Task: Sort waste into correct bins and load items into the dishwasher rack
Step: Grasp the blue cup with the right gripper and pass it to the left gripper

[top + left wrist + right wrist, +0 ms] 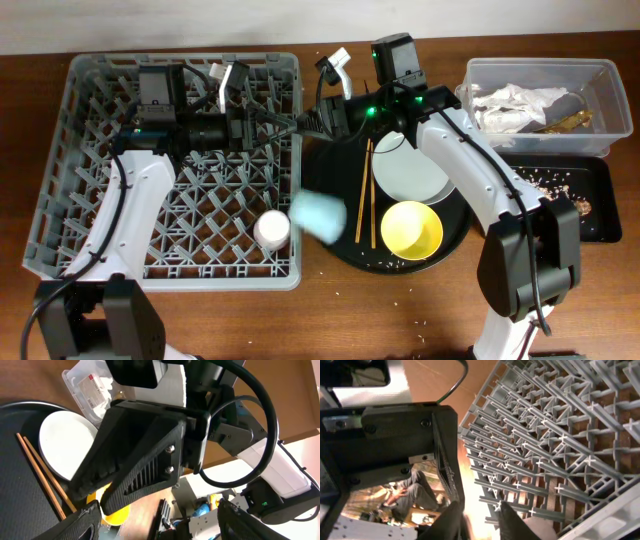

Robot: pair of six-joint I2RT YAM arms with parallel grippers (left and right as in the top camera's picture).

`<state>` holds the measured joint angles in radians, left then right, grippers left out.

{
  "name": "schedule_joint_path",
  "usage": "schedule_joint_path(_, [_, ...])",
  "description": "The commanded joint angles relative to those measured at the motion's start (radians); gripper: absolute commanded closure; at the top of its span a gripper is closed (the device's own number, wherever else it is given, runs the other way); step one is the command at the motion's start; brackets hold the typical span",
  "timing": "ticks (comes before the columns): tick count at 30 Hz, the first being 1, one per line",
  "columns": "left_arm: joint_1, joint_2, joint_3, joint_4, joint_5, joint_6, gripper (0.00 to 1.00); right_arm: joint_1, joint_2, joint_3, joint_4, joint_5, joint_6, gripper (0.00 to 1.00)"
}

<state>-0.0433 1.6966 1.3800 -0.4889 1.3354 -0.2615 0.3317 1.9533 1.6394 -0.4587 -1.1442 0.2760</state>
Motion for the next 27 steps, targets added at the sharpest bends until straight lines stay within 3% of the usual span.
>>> schedule_joint_path(1, [0.001, -0.001, -0.005, 0.002, 0.011, 0.008, 0.26, 0.010, 0.000, -0.003, 0.003, 0.004, -0.006, 0.82])
schedule_joint_path(8, [-0.003, -0.001, -0.005, -0.006, -0.074, 0.009, 0.26, -0.022, -0.003, -0.003, -0.063, 0.086, -0.007, 0.73])
schedule_joint_path(13, [-0.016, -0.001, -0.005, -0.032, -0.238, 0.009, 0.26, -0.091, -0.119, 0.001, -0.437, 0.583, -0.063, 0.54])
schedule_joint_path(16, [-0.042, -0.001, -0.005, -0.039, -0.366, 0.009, 0.25, -0.079, -0.190, 0.001, -0.647, 0.703, -0.063, 0.45])
schedule_joint_path(21, [-0.041, -0.001, -0.005, -0.093, -0.609, 0.025, 0.19, -0.015, -0.200, -0.012, -0.908, 0.768, -0.043, 0.49])
schedule_joint_path(23, [-0.035, -0.001, -0.005, -0.117, -0.735, 0.025, 0.16, 0.051, -0.210, -0.049, -0.991, 0.873, 0.059, 0.50])
schedule_joint_path(27, [0.028, -0.001, -0.005, -0.152, -0.787, 0.024, 0.15, 0.142, -0.310, -0.215, -0.932, 0.956, 0.265, 0.50])
